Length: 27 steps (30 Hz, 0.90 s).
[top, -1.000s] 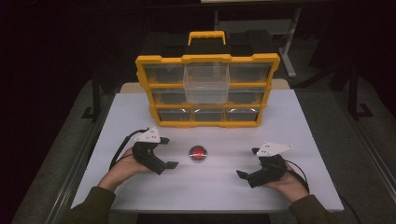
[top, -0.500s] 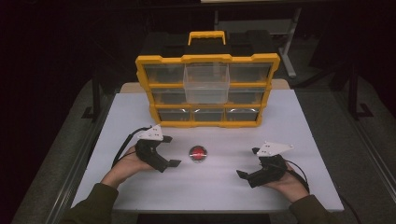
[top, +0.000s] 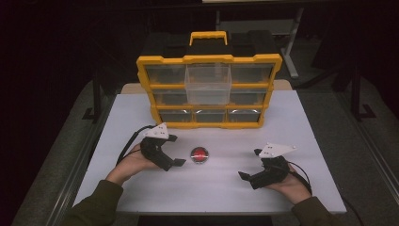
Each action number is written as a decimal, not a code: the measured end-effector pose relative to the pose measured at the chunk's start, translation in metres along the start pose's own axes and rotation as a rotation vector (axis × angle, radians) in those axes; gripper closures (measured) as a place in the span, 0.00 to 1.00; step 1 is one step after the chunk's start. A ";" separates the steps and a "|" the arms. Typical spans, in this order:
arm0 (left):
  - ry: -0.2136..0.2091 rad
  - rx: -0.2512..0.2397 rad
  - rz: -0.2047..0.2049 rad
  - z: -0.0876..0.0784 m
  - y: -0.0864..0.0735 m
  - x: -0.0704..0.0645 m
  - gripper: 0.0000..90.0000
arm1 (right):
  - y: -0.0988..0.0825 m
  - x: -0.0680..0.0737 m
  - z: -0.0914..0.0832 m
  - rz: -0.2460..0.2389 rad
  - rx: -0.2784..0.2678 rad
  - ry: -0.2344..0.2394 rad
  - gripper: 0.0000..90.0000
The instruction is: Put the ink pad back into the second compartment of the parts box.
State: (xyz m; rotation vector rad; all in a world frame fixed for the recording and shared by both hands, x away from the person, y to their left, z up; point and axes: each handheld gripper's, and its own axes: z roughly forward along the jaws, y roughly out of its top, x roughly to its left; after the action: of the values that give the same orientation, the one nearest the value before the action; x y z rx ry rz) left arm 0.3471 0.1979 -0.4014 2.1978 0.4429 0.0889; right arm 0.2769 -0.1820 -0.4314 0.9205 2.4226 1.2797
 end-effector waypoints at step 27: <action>-0.040 0.010 0.018 0.027 0.023 0.005 0.00 | 0.000 -0.001 -0.001 0.006 -0.007 0.003 0.00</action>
State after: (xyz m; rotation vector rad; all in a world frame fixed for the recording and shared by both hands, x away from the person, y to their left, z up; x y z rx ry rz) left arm 0.3640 0.1663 -0.4004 2.2100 0.4019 0.0521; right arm 0.2768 -0.1831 -0.4311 0.9251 2.4174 1.2917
